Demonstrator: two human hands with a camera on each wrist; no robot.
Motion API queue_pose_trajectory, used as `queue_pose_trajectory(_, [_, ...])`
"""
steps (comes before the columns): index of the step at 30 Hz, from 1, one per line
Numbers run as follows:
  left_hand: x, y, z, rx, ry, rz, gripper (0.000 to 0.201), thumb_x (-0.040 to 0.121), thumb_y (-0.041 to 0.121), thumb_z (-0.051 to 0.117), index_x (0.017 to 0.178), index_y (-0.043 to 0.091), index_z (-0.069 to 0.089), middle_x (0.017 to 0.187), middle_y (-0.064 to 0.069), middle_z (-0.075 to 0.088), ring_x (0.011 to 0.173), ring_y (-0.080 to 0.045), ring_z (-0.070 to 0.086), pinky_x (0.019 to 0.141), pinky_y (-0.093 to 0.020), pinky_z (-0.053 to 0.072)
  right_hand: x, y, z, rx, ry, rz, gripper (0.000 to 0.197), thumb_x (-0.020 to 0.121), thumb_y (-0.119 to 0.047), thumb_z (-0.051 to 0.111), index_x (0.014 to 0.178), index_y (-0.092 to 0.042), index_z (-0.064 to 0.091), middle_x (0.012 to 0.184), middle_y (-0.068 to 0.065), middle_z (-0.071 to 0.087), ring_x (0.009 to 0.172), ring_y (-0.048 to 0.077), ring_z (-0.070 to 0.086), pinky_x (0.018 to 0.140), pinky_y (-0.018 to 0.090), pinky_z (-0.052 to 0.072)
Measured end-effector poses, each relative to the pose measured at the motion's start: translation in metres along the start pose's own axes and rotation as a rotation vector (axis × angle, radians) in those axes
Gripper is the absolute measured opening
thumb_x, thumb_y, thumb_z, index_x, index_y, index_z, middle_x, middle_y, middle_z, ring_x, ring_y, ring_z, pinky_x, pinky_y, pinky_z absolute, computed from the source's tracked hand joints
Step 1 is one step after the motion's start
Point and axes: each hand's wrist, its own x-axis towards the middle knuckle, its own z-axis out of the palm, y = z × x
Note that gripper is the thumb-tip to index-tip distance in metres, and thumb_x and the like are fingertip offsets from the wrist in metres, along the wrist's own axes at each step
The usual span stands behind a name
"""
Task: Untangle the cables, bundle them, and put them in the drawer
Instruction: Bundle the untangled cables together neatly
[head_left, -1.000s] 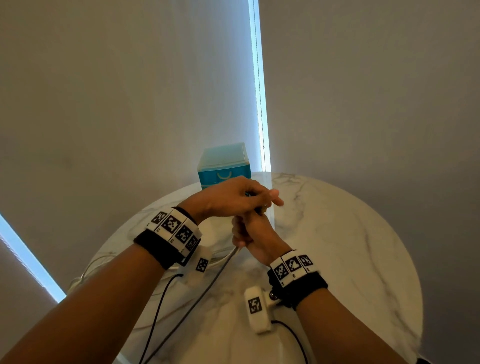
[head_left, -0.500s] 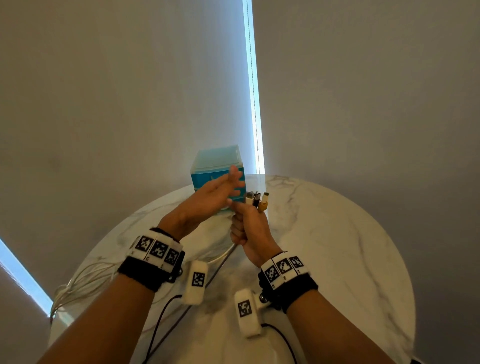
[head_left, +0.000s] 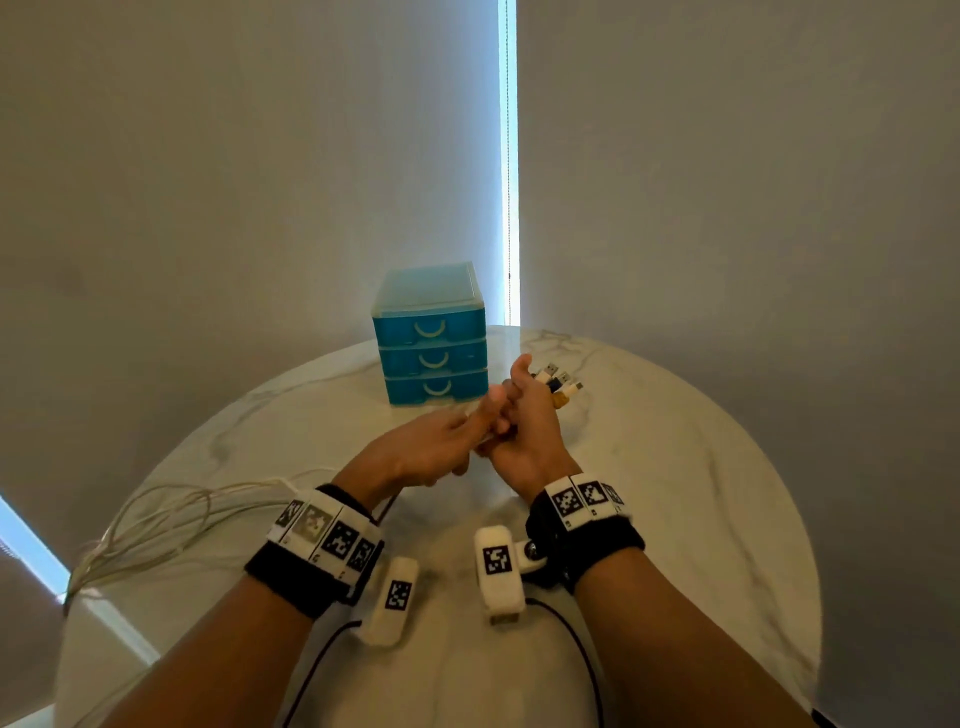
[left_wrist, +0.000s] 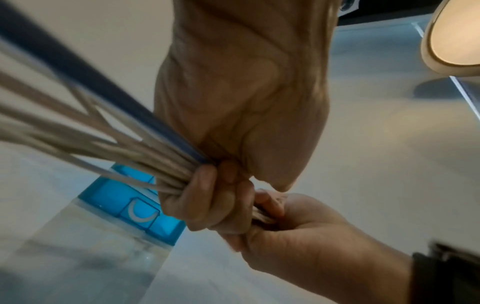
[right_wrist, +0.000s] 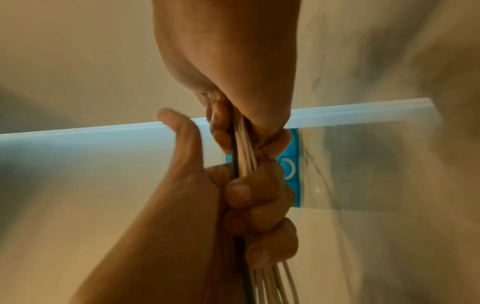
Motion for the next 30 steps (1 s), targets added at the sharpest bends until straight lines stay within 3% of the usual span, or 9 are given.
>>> queue_pose_trajectory(6, [0.000,-0.014,0.000,0.171,0.135,0.141,0.053,0.113,0.055,0.023,0.087,0.026,0.060,0.079,0.004,0.059,0.070,-0.009,0.053,0.069,-0.022,0.044,0.007,0.002,-0.001,-0.028,0.053,-0.008,0.060,0.108,-0.054,0.055,0.058,-0.022,0.068,0.075,0.004,0.063,0.072,0.017,0.062,0.080,0.039,0.053])
queue_pose_trajectory(12, [-0.002,-0.021,-0.026,0.232,0.217,0.105,0.064,0.114,0.055,0.025,0.094,0.018,0.074,0.094,-0.004,0.074,0.085,-0.016,0.068,0.082,-0.035,0.056,-0.007,0.001,0.004,-0.011,-0.059,0.180,0.046,0.092,-0.063,0.074,0.085,-0.017,0.077,0.115,0.007,0.070,0.113,0.024,0.068,0.104,0.041,0.053])
queue_pose_trajectory(15, [-0.008,-0.016,-0.044,0.244,0.225,0.095,0.056,0.116,0.047,0.029,0.076,0.024,0.060,0.078,0.002,0.064,0.073,-0.011,0.060,0.069,-0.028,0.046,-0.017,-0.003,0.010,0.019,-0.117,0.217,0.075,0.084,-0.071,0.077,0.129,-0.011,0.075,0.126,0.013,0.073,0.115,0.028,0.071,0.107,0.043,0.055])
queue_pose_trajectory(17, [-0.016,-0.011,-0.060,0.269,0.232,0.075,0.059,0.116,0.047,0.028,0.073,0.018,0.056,0.075,-0.001,0.059,0.070,-0.017,0.056,0.068,-0.031,0.043,-0.025,-0.006,0.013,0.024,-0.048,0.243,0.083,0.079,-0.073,0.081,0.130,-0.009,0.070,0.126,0.015,0.070,0.117,0.030,0.070,0.113,0.046,0.052])
queue_pose_trajectory(19, [-0.026,-0.008,-0.076,0.286,0.232,0.044,0.060,0.117,0.045,0.027,0.072,0.015,0.052,0.078,-0.007,0.057,0.071,-0.021,0.052,0.069,-0.034,0.040,-0.029,-0.014,0.012,-0.054,0.146,0.100,0.072,0.085,-0.067,0.079,0.127,-0.011,0.064,0.120,0.010,0.064,0.116,0.026,0.061,0.116,0.047,0.049])
queue_pose_trajectory(22, [-0.040,-0.002,-0.090,0.311,0.219,-0.005,0.054,0.118,0.039,0.029,0.070,0.021,0.045,0.085,-0.008,0.057,0.074,-0.021,0.049,0.070,-0.033,0.038,-0.035,-0.034,0.019,-0.311,0.362,-0.422,0.049,0.090,-0.054,0.074,0.122,-0.018,0.062,0.117,0.004,0.060,0.109,0.021,0.059,0.112,0.054,0.052])
queue_pose_trajectory(24, [-0.044,-0.001,-0.092,0.306,0.178,-0.035,0.049,0.118,0.035,0.030,0.073,0.022,0.044,0.083,-0.006,0.055,0.068,-0.018,0.047,0.062,-0.029,0.038,-0.046,-0.043,0.036,-0.561,0.156,-0.682,0.042,0.096,-0.023,0.070,0.136,-0.021,0.056,0.137,-0.003,0.060,0.124,0.013,0.059,0.103,0.029,0.058])
queue_pose_trajectory(26, [-0.042,-0.003,-0.090,0.241,0.160,-0.082,0.044,0.117,0.038,0.034,0.078,0.022,0.049,0.076,0.000,0.053,0.058,-0.012,0.044,0.049,-0.020,0.037,-0.052,-0.039,0.058,-0.904,-0.164,-0.703,0.066,0.094,0.003,0.066,0.150,-0.023,0.043,0.147,-0.006,0.050,0.131,0.008,0.054,0.091,0.011,0.055])
queue_pose_trajectory(30, [-0.038,0.002,-0.090,0.127,0.080,-0.091,0.030,0.109,0.020,0.047,0.080,0.016,0.053,0.068,-0.002,0.051,0.041,-0.006,0.040,0.038,-0.018,0.033,-0.037,-0.014,0.081,-1.527,-0.421,-0.438,0.103,0.085,0.001,0.073,0.162,-0.025,0.010,0.156,0.006,0.043,0.144,0.026,0.047,0.115,0.036,0.046])
